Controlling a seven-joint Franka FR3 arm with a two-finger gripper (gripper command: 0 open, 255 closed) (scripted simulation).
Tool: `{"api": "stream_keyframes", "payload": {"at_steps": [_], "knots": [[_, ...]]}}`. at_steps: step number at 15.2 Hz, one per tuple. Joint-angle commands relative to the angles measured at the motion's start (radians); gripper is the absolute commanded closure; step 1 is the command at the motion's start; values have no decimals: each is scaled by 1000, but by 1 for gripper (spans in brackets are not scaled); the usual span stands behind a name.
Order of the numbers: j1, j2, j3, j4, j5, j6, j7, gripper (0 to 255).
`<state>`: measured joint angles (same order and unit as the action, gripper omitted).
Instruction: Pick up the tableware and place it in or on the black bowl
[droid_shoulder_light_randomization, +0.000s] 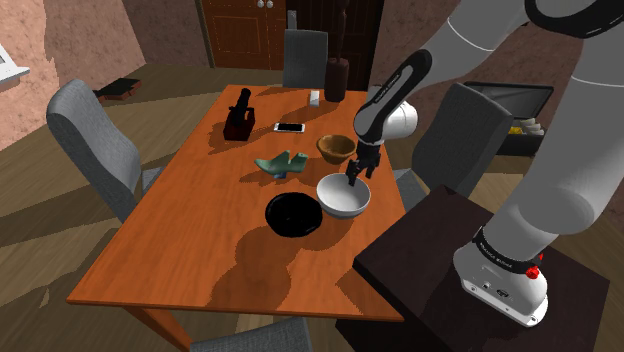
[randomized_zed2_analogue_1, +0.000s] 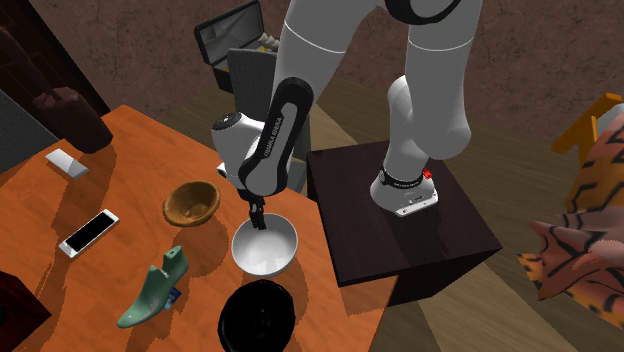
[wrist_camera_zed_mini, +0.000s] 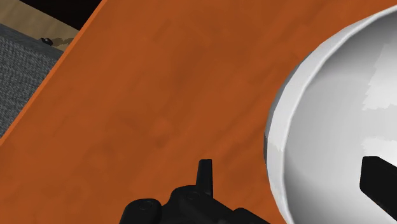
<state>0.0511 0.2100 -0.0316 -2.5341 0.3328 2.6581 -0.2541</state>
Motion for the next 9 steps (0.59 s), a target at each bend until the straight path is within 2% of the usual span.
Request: {"api": "stream_keyframes", "payload": {"at_steps": [1, 6, 7, 9], "knots": [[-1, 4, 1, -1, 3, 5, -3, 0], [-1, 4, 1, -1, 3, 5, -3, 0], [-1, 4, 1, -1, 3, 5, -3, 255], [-1, 4, 1, -1, 3, 5, -3, 255]]}}
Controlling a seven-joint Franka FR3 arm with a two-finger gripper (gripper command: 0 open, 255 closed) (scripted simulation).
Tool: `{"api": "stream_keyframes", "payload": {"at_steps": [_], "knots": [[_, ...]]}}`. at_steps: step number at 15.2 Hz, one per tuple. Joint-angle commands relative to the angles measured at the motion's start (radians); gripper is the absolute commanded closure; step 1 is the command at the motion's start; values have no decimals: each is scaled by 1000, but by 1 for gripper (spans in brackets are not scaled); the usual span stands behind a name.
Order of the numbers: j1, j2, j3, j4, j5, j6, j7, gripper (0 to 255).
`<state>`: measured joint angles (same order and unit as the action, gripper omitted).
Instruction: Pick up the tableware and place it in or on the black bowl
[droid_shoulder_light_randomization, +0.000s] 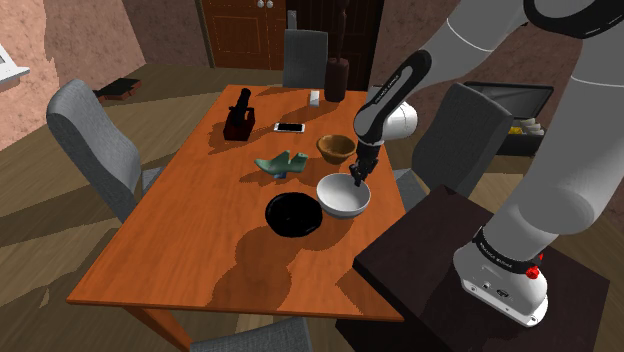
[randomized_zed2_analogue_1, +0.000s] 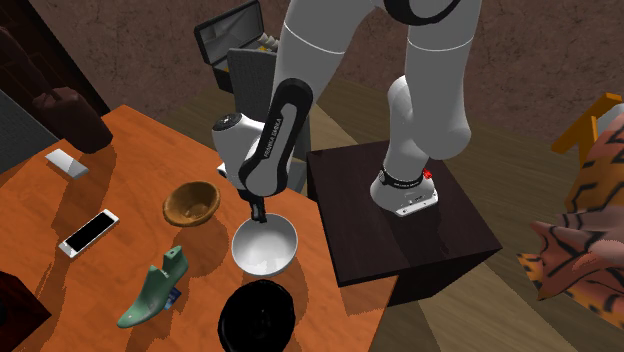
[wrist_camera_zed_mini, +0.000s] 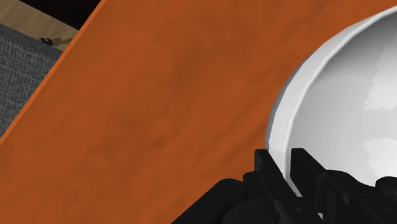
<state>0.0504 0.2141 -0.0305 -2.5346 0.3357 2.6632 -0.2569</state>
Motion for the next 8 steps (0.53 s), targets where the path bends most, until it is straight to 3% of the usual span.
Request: {"api": "stream_keyframes", "payload": {"at_steps": [1, 8], "knots": [[0, 0, 0, 0, 0, 0, 0, 255], [2, -15, -3, -2, -8, -13, 7, 255]]}}
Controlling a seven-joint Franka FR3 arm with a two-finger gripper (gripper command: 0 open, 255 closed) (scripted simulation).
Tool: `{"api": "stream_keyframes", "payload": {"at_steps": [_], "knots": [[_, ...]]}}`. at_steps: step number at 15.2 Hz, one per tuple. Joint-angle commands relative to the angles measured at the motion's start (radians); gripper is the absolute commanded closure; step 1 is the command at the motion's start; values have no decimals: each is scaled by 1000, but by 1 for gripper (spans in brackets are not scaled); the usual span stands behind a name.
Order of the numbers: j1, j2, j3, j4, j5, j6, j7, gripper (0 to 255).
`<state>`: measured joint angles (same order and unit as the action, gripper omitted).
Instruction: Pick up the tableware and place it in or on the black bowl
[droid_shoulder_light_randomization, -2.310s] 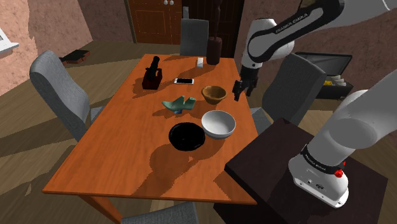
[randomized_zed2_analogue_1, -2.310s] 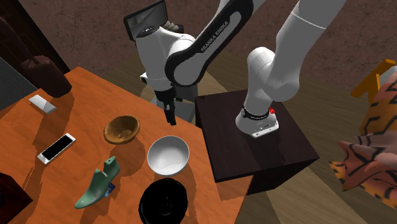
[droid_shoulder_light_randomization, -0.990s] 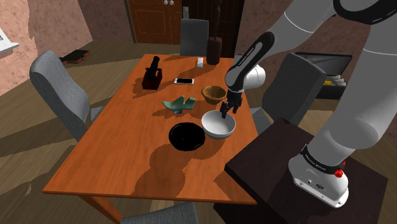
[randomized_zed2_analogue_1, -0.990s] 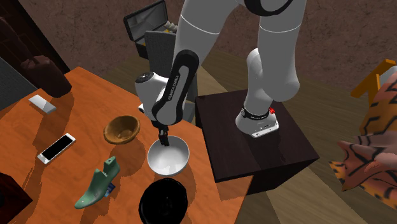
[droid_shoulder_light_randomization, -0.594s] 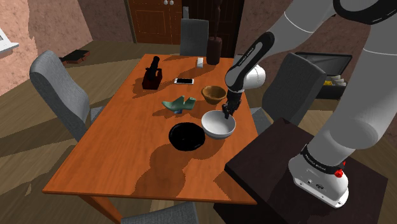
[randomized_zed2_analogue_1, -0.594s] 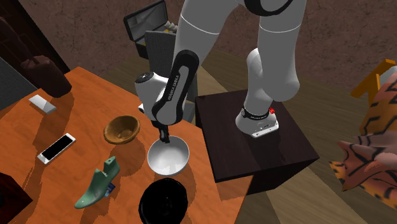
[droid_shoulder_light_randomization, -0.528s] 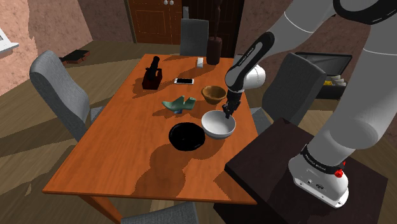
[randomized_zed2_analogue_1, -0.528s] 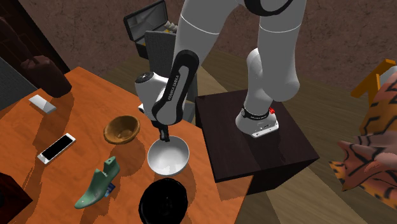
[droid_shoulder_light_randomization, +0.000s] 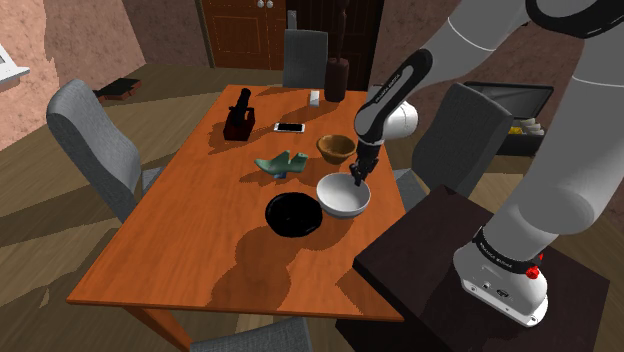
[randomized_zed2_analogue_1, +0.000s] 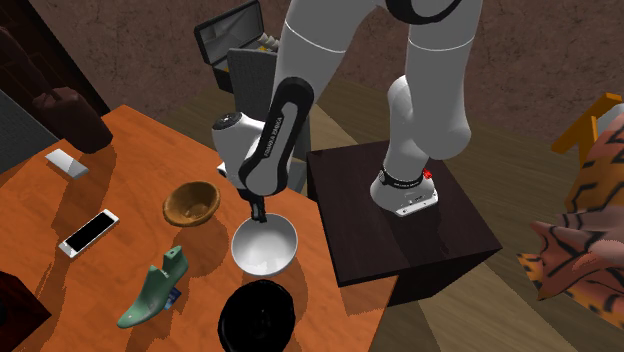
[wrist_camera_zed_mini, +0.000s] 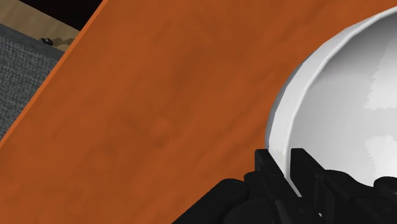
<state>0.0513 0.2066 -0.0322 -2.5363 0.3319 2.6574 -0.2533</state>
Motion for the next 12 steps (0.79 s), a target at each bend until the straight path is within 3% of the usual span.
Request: {"api": "stream_keyframes", "payload": {"at_steps": [1, 12], "knots": [[2, -23, -5, -2, -12, -20, 11, 255], [6, -178, -25, -4, -90, -169, 83, 255]]}}
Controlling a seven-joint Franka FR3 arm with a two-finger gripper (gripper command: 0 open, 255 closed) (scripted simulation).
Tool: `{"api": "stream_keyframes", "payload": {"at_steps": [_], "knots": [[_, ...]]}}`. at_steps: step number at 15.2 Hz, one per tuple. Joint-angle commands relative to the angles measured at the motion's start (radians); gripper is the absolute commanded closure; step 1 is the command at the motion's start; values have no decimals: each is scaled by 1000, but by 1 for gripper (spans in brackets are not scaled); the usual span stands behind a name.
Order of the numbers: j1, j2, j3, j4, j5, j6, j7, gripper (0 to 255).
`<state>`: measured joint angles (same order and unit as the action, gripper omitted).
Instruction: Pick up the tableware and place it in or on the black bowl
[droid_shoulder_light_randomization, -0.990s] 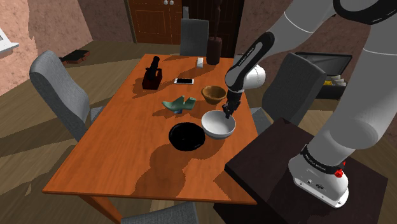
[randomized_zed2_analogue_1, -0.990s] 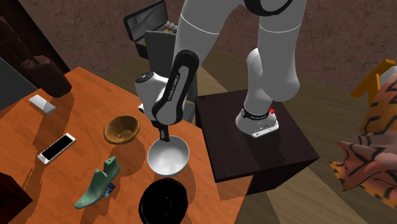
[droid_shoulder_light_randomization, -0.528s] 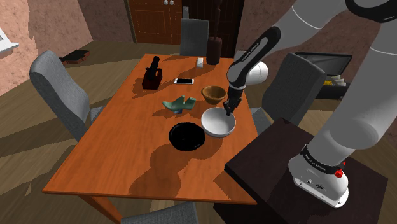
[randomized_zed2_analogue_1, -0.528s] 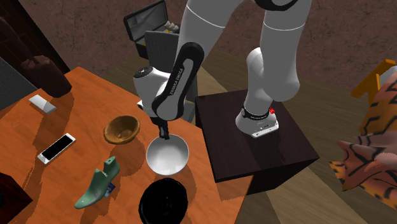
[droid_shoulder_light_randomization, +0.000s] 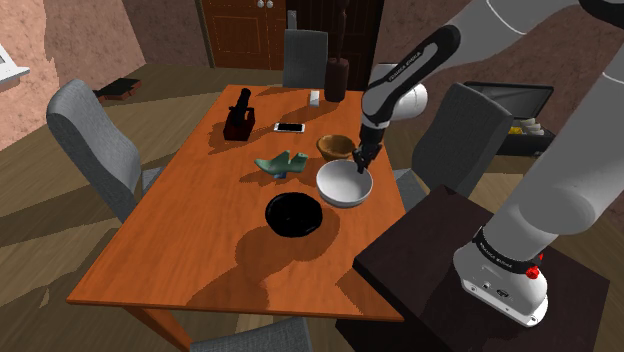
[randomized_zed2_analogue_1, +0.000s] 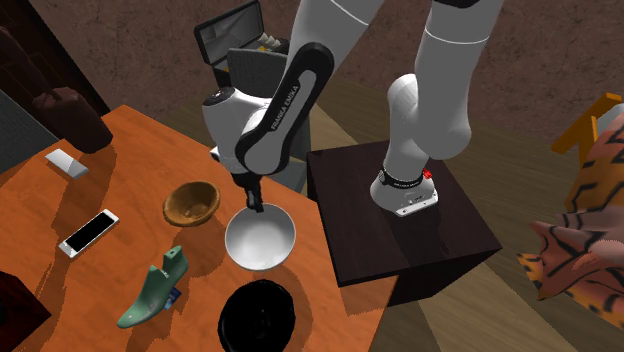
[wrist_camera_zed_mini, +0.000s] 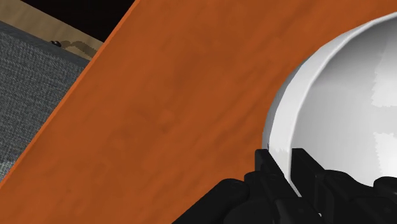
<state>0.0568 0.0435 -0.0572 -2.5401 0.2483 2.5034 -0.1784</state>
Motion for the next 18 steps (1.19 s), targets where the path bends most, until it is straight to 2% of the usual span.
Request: {"api": "stream_keyframes", "payload": {"at_steps": [1, 18], "knots": [[0, -28, -1, 2, -12, -29, 14, 255], [-11, -215, -4, 65, -80, -274, 84, 255]]}}
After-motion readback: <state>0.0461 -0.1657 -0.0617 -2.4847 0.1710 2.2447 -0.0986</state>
